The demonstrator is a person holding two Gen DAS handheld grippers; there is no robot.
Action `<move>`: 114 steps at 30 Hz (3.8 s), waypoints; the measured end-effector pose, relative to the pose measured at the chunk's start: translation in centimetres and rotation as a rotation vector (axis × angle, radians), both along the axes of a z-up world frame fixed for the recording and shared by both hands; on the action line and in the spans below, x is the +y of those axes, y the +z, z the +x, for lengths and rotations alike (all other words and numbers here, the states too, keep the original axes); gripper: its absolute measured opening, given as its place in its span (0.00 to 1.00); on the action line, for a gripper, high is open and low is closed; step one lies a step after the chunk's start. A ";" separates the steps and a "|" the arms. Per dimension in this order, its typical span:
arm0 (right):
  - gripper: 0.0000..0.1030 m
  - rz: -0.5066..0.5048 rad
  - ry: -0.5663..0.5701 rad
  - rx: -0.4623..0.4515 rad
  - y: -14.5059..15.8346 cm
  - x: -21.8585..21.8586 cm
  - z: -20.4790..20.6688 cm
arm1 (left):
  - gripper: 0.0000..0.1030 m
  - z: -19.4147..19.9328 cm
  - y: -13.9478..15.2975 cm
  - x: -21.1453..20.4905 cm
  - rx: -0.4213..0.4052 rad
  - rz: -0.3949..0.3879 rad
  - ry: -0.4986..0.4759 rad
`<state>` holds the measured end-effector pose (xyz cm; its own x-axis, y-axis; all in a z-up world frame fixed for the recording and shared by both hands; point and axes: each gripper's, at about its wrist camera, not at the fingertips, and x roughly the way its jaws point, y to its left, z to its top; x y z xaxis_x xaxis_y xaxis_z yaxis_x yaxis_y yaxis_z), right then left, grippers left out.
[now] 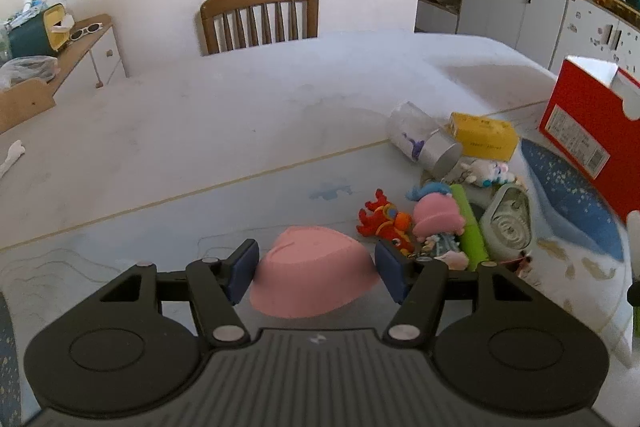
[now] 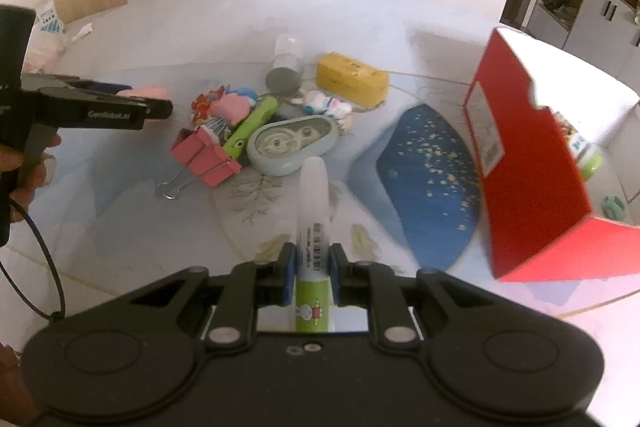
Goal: Organize rigid objects
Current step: 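Lift and carry the heart dish and glue stick with both tools to the box, then open the right tool releasing the glue stick while the left tool releases the pink heart dish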
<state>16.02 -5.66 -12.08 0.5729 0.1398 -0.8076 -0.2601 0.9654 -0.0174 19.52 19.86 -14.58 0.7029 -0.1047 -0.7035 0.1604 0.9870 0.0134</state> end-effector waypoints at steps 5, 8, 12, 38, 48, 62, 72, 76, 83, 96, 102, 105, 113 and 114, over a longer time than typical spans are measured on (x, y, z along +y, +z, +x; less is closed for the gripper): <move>0.16 0.024 -0.013 -0.028 1.7 -1.6 -0.7 | 0.46 -0.9 1.7 -0.7 -0.020 -0.013 0.008; 0.16 0.040 -0.018 -0.040 2.8 -2.7 -0.8 | 0.21 -1.0 2.6 -1.3 -0.011 -0.015 0.011; 0.16 0.059 -0.015 -0.061 3.9 -4.5 -0.7 | 0.21 -1.2 2.9 -2.2 0.000 0.028 0.020; 0.16 0.090 -0.046 -0.026 3.7 -7.3 -2.0 | 0.75 -3.3 -1.4 -2.8 0.064 0.010 0.042; 0.16 0.059 -0.086 -0.020 3.6 -7.0 -2.4 | 0.76 -1.6 -2.8 -2.2 0.048 -0.016 0.081; 0.16 0.048 -0.094 -0.028 4.1 -7.2 -2.3 | 0.75 -1.8 -2.6 -2.1 -0.005 -0.034 0.082; 0.16 0.080 -0.081 -0.058 6.1 -8.7 -1.2 | 0.75 -3.0 2.9 -2.8 -0.029 -0.071 0.112; 0.16 0.100 -0.078 -0.077 7.5 -10.3 -0.3 | 0.75 -3.3 5.6 -4.4 -0.041 -0.071 0.087; 0.16 0.110 -0.077 -0.111 9.5 -13.7 1.5 | 0.75 -2.7 9.1 -8.7 -0.051 -0.080 0.040; 0.16 0.131 -0.110 -0.151 10.9 -22.9 5.4 | 0.75 -0.2 12.7 -22.7 -0.091 -0.082 -0.138; 0.16 0.126 -0.143 -0.121 9.6 -27.5 7.6 | 0.75 1.4 12.3 -29.9 -0.075 -0.076 -0.229; 0.16 0.121 -0.151 -0.104 8.6 -29.1 8.7 | 0.75 2.3 11.5 -32.7 -0.047 -0.077 -0.256; 0.16 0.179 -0.137 -0.045 7.3 -31.6 11.2 | 0.75 5.3 8.6 -37.9 0.062 -0.047 -0.277; 0.16 0.180 -0.131 -0.037 7.0 -31.9 11.6 | 0.75 5.7 8.1 -38.6 0.073 -0.030 -0.281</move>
